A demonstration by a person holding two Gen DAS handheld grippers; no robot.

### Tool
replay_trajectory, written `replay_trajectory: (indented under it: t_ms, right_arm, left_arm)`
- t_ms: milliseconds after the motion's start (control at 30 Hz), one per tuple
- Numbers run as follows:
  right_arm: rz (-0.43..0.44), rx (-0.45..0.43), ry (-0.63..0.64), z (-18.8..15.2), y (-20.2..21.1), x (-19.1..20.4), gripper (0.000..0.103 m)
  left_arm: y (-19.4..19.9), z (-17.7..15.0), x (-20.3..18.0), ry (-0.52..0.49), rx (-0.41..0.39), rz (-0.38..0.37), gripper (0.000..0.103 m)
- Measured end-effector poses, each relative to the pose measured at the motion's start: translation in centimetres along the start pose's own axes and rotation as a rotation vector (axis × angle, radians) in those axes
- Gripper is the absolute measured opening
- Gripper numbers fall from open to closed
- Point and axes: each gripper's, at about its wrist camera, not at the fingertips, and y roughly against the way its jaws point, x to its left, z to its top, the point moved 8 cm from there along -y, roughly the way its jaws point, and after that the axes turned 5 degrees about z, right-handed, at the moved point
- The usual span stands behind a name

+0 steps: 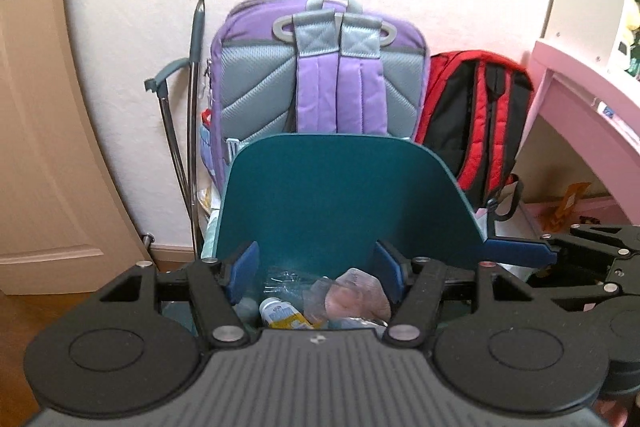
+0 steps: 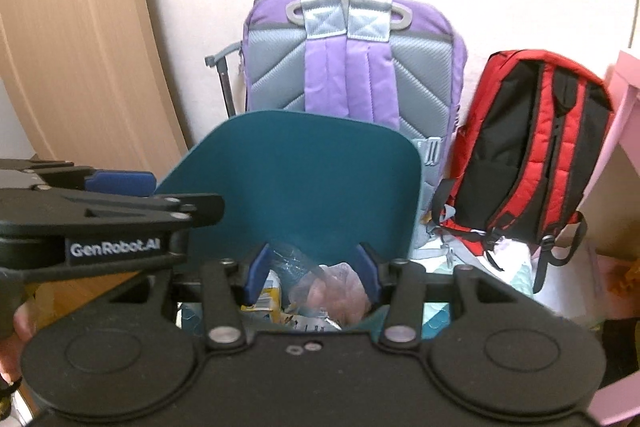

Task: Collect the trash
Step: 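Raise both open tools away from the wastebasket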

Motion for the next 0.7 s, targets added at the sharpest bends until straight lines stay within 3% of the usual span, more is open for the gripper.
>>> replay_trajectory:
  t_ms: [333, 700]
  right_arm:
    - [0.022, -0.031, 0.002, -1.7, 6.0, 1.6, 0.047]
    - [0.058, -0.009, 0.030, -6.7, 10.7, 3.6, 0.048]
  left_arm:
    - [7.0, -1.5, -0.4, -0.010, -0.035, -0.015, 0.063]
    - [12.5, -7.3, -1.1, -0.025, 0.007, -0.087, 0.065]
